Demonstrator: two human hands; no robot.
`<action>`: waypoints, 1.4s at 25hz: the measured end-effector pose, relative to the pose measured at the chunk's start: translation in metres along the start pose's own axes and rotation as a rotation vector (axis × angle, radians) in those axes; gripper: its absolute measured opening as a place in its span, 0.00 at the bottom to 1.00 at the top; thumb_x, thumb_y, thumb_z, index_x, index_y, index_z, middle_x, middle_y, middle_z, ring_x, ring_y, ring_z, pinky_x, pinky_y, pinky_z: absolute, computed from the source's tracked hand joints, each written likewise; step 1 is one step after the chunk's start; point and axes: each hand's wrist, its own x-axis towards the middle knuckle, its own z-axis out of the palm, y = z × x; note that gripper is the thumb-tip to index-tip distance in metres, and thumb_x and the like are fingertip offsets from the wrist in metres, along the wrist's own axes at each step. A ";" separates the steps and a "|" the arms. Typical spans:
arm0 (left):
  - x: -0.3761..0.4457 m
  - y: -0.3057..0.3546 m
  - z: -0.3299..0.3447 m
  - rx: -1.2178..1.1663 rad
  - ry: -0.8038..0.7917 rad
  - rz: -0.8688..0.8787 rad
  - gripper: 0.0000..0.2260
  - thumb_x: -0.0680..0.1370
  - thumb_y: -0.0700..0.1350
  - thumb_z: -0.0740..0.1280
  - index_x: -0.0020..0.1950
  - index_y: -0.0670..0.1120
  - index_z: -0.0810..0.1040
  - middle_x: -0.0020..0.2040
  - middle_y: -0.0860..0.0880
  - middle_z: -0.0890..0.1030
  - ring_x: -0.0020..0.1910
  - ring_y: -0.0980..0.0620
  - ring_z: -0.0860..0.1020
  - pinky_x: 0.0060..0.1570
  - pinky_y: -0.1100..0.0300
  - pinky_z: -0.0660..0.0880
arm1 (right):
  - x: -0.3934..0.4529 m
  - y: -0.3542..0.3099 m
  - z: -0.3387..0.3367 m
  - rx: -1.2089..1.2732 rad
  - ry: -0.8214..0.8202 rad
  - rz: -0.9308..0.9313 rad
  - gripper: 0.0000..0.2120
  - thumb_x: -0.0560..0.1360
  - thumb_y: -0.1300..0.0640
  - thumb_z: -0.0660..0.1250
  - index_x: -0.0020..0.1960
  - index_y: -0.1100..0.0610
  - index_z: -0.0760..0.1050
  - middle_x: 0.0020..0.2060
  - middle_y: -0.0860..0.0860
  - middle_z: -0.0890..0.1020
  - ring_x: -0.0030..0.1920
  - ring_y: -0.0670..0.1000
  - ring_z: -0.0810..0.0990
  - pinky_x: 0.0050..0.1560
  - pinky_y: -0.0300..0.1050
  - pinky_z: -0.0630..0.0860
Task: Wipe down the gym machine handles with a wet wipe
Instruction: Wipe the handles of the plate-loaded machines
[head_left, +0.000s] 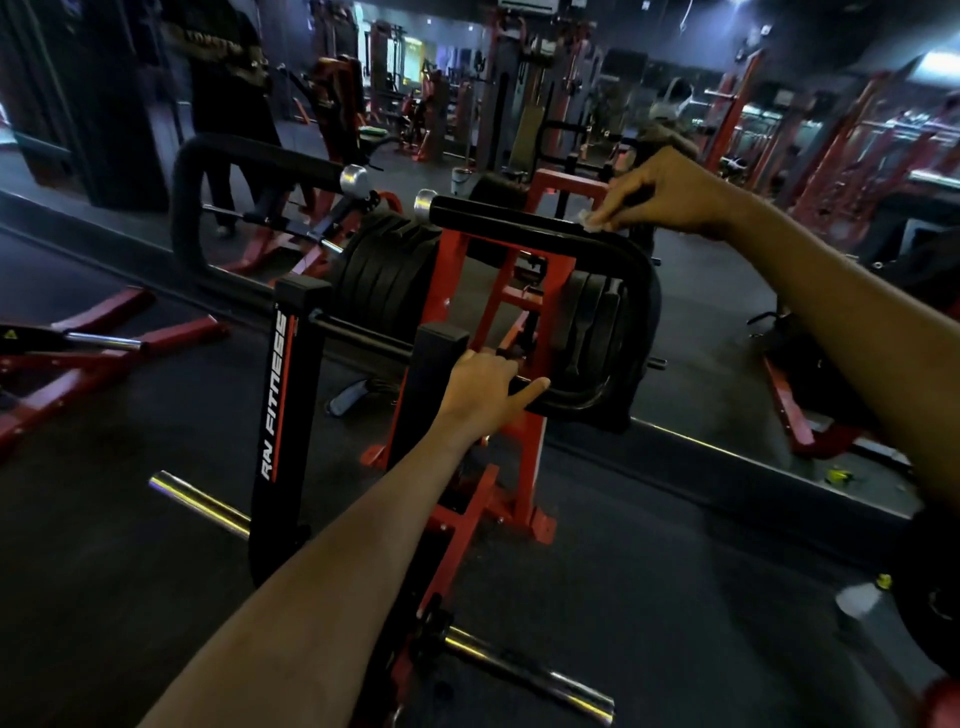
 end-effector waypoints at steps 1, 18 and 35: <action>-0.001 -0.001 0.002 -0.025 0.011 0.003 0.23 0.78 0.61 0.58 0.40 0.43 0.78 0.40 0.46 0.80 0.44 0.47 0.78 0.50 0.55 0.68 | -0.009 0.004 0.001 0.021 0.038 0.007 0.12 0.71 0.68 0.69 0.54 0.67 0.77 0.48 0.58 0.81 0.44 0.41 0.80 0.52 0.30 0.75; 0.004 0.001 -0.004 0.006 -0.088 -0.019 0.23 0.79 0.61 0.57 0.35 0.44 0.71 0.32 0.50 0.70 0.35 0.52 0.71 0.46 0.57 0.65 | -0.005 -0.032 0.057 -0.727 0.122 -0.300 0.09 0.72 0.68 0.64 0.50 0.66 0.79 0.50 0.62 0.78 0.53 0.62 0.76 0.49 0.59 0.75; 0.004 -0.002 -0.005 -0.003 -0.138 0.013 0.23 0.79 0.62 0.55 0.35 0.45 0.69 0.32 0.51 0.70 0.34 0.53 0.68 0.52 0.55 0.67 | -0.043 -0.016 0.054 -0.626 0.285 -0.152 0.09 0.71 0.68 0.62 0.47 0.65 0.81 0.47 0.61 0.79 0.50 0.63 0.77 0.45 0.57 0.77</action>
